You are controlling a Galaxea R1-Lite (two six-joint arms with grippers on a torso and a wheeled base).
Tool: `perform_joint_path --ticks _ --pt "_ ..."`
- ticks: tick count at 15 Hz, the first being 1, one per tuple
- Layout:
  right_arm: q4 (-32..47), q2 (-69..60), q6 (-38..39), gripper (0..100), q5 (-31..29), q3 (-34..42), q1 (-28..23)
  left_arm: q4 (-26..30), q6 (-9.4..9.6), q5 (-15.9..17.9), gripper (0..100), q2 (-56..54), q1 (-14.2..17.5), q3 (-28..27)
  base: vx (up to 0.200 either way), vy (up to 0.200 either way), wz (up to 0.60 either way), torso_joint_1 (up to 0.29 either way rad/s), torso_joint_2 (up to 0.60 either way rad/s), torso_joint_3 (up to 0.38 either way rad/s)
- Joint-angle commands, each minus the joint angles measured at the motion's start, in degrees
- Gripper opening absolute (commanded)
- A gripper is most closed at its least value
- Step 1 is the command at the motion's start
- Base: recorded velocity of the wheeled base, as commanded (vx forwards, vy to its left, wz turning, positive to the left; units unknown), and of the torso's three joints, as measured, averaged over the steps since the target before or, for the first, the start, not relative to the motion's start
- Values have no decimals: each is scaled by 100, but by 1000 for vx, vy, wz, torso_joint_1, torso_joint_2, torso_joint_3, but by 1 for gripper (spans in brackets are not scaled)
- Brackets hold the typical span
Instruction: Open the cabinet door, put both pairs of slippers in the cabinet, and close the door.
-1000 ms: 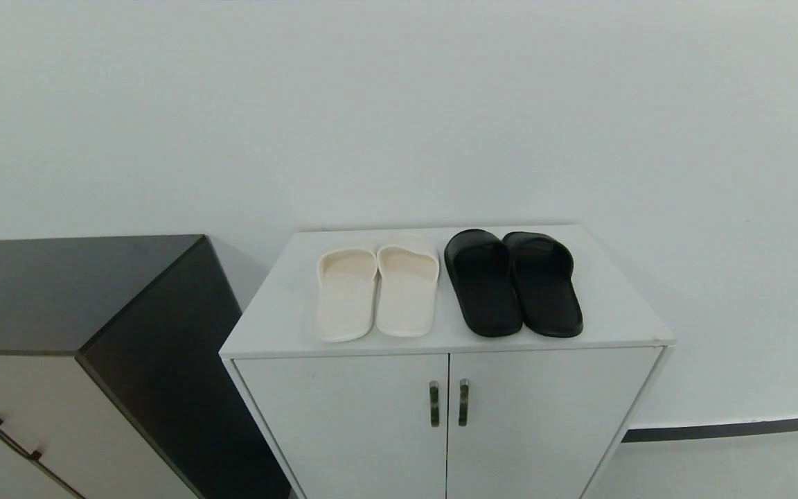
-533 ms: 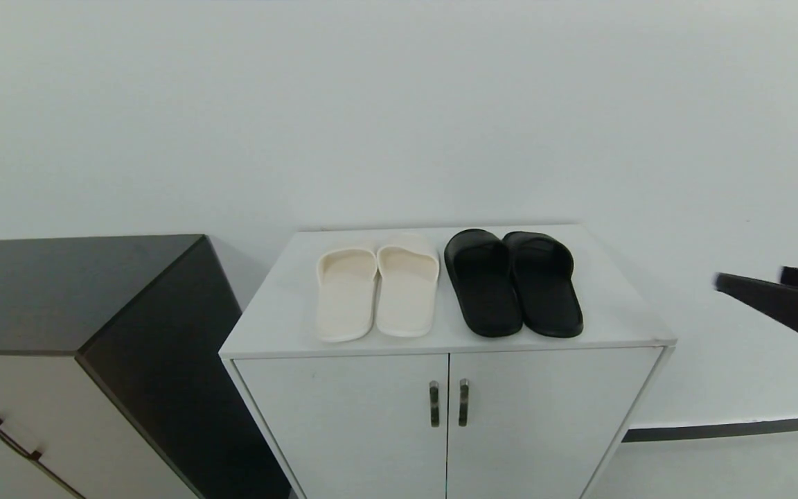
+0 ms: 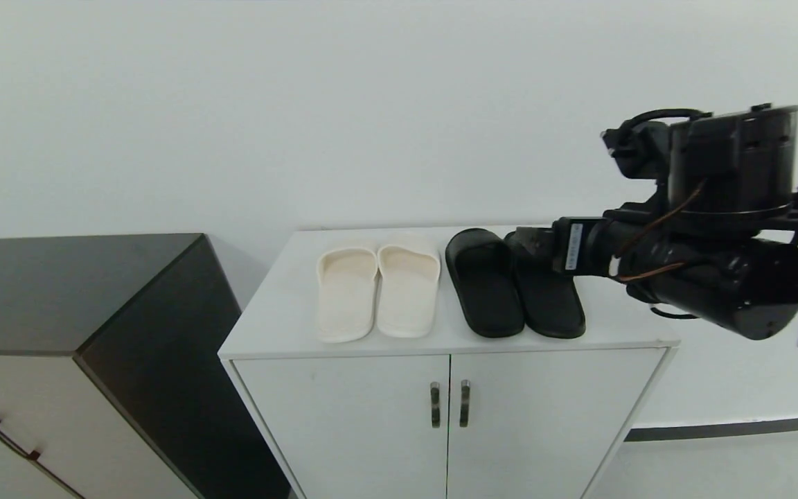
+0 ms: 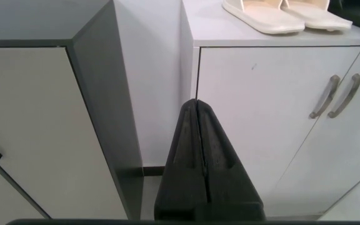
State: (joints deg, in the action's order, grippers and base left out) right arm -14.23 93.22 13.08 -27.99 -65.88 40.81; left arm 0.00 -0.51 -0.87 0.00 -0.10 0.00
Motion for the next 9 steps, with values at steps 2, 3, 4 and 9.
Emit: perform_joint_path --ticks 2,3,4,9 --pt "-36 636 28 100 -216 -118 93 0 -2 -1 0 0 1 0 0 0 0 0 0 0" --pt "-71 697 28 100 -286 -109 93 0 -10 -1 0 9 1 0 0 0 0 0 0 0" --pt "-89 706 28 100 -295 -109 102 0 -10 -1 0 0 1 0 0 0 0 0 0 0" --pt "-370 1154 19 100 -391 -224 172 0 -45 -10 0 0 1 0 0 0 0 0 0 0"
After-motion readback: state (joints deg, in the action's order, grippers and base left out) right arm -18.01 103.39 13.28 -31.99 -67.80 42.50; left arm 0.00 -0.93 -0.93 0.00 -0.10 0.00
